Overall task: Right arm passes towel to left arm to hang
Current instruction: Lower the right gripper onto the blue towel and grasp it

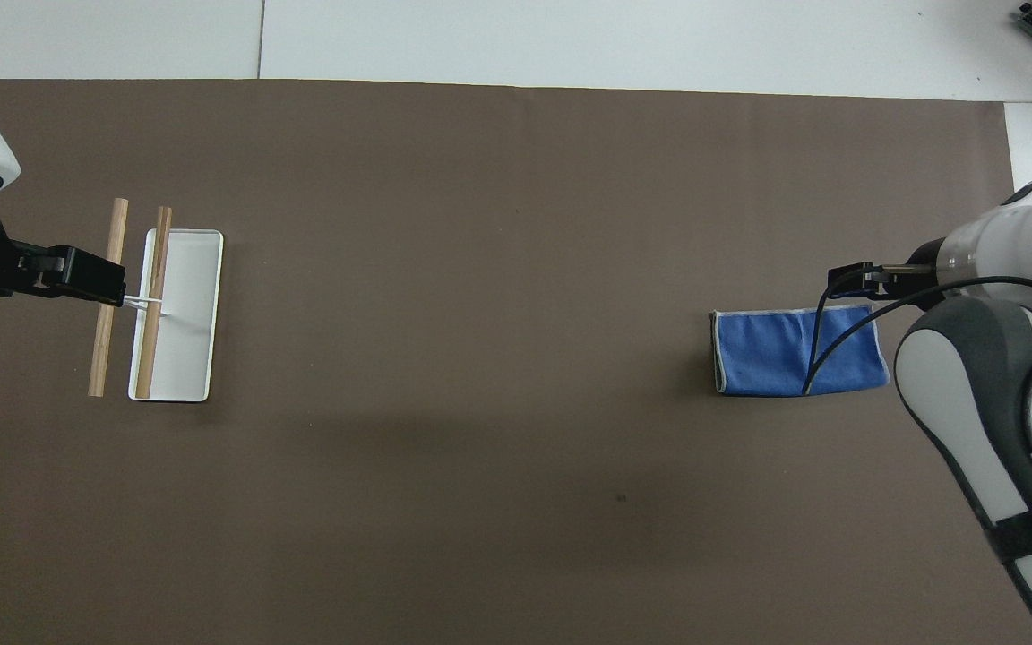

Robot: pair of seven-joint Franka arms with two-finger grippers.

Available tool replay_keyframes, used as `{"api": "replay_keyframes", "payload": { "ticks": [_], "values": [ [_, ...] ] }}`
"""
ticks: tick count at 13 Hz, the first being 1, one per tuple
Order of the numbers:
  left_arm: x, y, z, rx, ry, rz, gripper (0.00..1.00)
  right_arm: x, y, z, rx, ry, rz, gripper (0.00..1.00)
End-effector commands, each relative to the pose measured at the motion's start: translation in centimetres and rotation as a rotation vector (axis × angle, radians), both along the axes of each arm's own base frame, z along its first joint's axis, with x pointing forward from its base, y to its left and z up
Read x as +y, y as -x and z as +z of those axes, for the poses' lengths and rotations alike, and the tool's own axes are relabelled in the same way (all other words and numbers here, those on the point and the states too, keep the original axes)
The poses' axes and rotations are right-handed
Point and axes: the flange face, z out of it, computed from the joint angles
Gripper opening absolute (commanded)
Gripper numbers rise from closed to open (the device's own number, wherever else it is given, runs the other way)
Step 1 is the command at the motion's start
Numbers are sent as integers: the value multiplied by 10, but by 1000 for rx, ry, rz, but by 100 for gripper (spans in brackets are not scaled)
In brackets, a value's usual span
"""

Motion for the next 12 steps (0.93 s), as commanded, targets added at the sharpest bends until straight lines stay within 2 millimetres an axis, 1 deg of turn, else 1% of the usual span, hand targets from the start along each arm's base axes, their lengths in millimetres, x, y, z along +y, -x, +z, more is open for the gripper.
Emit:
{"api": "replay_keyframes", "payload": {
  "ticks": [1,2,3,4,5,6,7,11,12],
  "values": [
    [4,9,1,7,-14,-9,100,1,-9,-38,-19,4,50,100],
    [5,9,1,7,-14,-8,100,4,-7,-59,-18,6,62,100],
    [5,9,1,7,-14,-8,100,3,0,-79,-31,11,93,100],
    [4,9,1,7,-14,-9,100,-3,7,-94,-61,18,129,100],
    [5,9,1,7,-14,-8,100,-4,12,-104,-71,22,141,100],
    [5,9,1,7,-14,-8,100,2,18,-111,-60,20,151,100],
    [4,9,1,7,-14,-11,100,3,21,-113,-54,19,152,100],
    [4,9,1,7,-14,-11,100,1,27,-141,-5,18,152,100],
    [4,9,1,7,-14,-11,100,-4,27,-144,3,18,151,100]
  ]
}}
